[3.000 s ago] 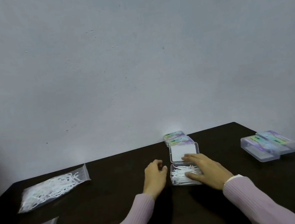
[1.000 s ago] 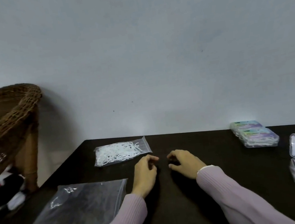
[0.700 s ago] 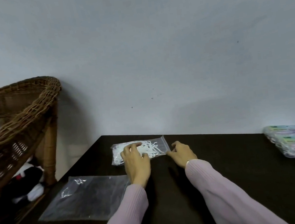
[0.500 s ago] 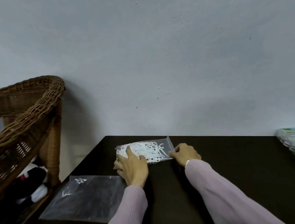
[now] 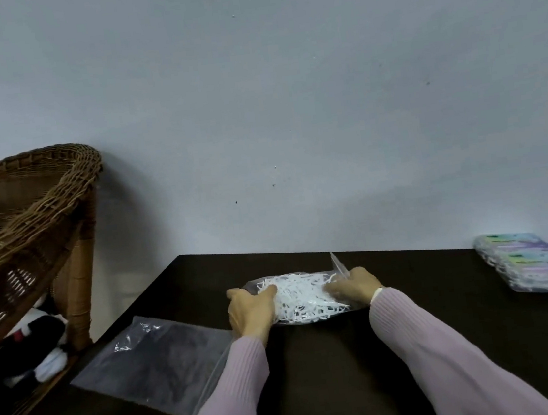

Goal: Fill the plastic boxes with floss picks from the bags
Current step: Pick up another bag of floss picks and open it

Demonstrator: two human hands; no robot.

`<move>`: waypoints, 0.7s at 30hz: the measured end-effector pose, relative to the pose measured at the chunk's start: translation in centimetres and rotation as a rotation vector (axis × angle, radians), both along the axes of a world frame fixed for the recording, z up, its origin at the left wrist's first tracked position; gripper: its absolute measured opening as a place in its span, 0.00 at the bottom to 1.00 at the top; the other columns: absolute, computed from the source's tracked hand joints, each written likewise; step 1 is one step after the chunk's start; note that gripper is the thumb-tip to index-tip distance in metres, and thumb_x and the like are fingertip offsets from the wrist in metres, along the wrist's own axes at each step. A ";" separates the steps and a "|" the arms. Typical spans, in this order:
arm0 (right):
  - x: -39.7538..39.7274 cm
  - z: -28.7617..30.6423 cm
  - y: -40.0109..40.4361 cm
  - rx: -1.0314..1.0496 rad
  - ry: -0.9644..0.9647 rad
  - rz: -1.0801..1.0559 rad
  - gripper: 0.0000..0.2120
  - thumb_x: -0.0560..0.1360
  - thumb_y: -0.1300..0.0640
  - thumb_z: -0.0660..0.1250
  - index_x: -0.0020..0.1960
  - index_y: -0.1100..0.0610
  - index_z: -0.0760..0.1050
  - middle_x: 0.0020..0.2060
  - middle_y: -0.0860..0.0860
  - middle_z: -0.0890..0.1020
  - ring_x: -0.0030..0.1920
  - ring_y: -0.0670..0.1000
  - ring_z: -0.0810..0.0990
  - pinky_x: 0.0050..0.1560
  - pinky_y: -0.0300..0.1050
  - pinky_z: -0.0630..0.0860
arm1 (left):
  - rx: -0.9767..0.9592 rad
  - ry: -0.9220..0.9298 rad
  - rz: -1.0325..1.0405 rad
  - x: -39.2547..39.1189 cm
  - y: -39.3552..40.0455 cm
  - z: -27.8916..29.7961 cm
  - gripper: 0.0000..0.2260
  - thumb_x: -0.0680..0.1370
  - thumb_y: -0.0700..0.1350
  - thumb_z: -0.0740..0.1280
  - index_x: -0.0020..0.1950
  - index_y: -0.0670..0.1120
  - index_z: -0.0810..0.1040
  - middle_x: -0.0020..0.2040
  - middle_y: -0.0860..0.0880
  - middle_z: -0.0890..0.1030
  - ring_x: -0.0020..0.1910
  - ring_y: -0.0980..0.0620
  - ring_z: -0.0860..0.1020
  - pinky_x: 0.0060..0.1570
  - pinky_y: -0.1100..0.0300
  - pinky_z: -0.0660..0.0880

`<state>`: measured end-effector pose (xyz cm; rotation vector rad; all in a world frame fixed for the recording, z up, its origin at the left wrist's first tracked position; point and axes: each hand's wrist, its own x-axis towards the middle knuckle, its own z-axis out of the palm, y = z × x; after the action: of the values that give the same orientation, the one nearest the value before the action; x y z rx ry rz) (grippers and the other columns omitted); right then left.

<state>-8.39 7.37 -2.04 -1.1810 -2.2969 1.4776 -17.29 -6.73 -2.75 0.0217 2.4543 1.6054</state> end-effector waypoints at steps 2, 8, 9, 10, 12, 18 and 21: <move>1.6 0.1 0.4 -0.121 0.102 0.025 0.18 0.74 0.62 0.67 0.62 0.62 0.70 0.46 0.55 0.77 0.45 0.50 0.77 0.49 0.43 0.75 | 0.075 -0.078 -0.084 0.5 0.5 -0.2 0.25 0.74 0.46 0.71 0.67 0.40 0.67 0.61 0.42 0.75 0.56 0.45 0.77 0.57 0.54 0.74; 6.5 0.0 1.5 -0.291 0.361 0.022 0.08 0.75 0.65 0.63 0.54 0.58 0.70 0.38 0.55 0.75 0.34 0.49 0.73 0.37 0.40 0.72 | 0.188 0.256 -0.411 3.7 1.2 -0.5 0.27 0.77 0.41 0.66 0.74 0.52 0.59 0.68 0.49 0.70 0.63 0.49 0.72 0.63 0.48 0.72; 7.1 -0.2 1.8 -0.289 0.397 0.007 0.09 0.76 0.64 0.63 0.55 0.60 0.70 0.37 0.55 0.75 0.33 0.48 0.72 0.35 0.40 0.71 | 0.235 0.267 -0.480 4.2 1.2 -0.4 0.30 0.79 0.41 0.64 0.76 0.55 0.53 0.70 0.50 0.67 0.66 0.49 0.70 0.67 0.47 0.68; 7.6 -0.2 2.1 -0.281 0.435 -0.017 0.10 0.76 0.64 0.63 0.56 0.61 0.71 0.38 0.54 0.76 0.34 0.48 0.73 0.36 0.40 0.72 | 0.259 0.276 -0.540 4.6 1.3 -0.3 0.33 0.80 0.42 0.62 0.76 0.60 0.47 0.71 0.51 0.66 0.68 0.49 0.68 0.69 0.47 0.65; 8.8 -0.5 2.5 -0.263 0.508 -0.048 0.11 0.76 0.64 0.63 0.58 0.60 0.71 0.46 0.55 0.79 0.44 0.51 0.78 0.48 0.43 0.75 | 0.257 0.270 -0.632 5.2 1.6 -0.4 0.34 0.81 0.45 0.60 0.71 0.69 0.39 0.74 0.50 0.62 0.71 0.49 0.65 0.72 0.46 0.60; 11.6 -0.9 2.7 -0.338 0.655 -0.065 0.09 0.77 0.63 0.62 0.54 0.52 0.74 0.52 0.53 0.81 0.51 0.51 0.80 0.47 0.42 0.75 | 0.380 0.161 -0.815 6.2 2.3 -0.9 0.36 0.79 0.43 0.63 0.72 0.68 0.43 0.68 0.51 0.67 0.63 0.53 0.73 0.62 0.56 0.72; 13.0 -0.7 2.8 -0.324 0.672 -0.064 0.09 0.77 0.62 0.62 0.54 0.52 0.75 0.51 0.52 0.81 0.50 0.50 0.80 0.45 0.41 0.76 | 0.498 0.134 -0.849 6.8 2.3 -0.5 0.33 0.77 0.36 0.65 0.73 0.61 0.57 0.66 0.53 0.69 0.57 0.62 0.75 0.49 0.66 0.77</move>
<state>4.62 10.20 -2.72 -0.6507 -1.6020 1.8997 -10.52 -4.43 -3.28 1.0992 1.6417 1.7203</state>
